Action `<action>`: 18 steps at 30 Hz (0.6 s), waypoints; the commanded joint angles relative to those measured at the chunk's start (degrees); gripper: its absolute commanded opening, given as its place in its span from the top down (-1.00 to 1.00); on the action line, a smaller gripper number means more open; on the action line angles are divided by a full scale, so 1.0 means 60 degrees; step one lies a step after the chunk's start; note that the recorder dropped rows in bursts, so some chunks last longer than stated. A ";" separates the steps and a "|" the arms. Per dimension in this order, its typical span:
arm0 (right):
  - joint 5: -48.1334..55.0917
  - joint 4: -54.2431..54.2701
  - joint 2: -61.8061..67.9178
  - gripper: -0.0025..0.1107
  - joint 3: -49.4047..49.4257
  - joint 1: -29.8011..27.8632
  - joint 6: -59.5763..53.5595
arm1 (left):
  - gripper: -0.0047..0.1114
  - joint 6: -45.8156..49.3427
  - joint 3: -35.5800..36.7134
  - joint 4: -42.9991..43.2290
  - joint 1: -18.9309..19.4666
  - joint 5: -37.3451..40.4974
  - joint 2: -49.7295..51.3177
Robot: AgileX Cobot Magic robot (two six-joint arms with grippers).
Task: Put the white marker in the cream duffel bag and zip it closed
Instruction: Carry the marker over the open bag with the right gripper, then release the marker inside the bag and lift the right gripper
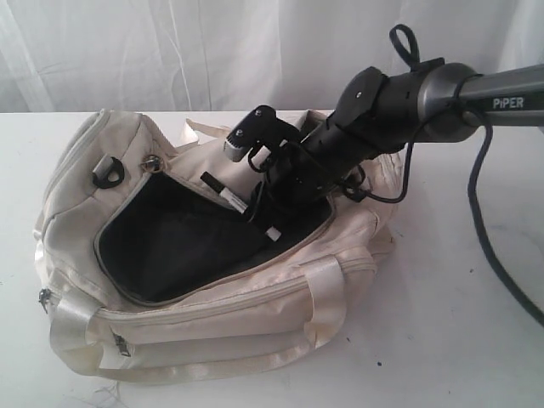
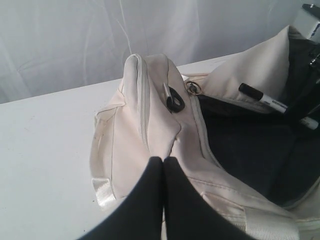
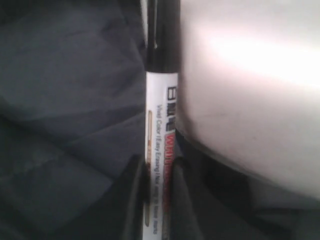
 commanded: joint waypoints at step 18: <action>-0.2405 0.0473 0.0144 0.54 -0.0035 0.0982 -0.0217 | 0.92 -0.0037 0.0060 -0.0196 -0.0082 0.0012 -0.0002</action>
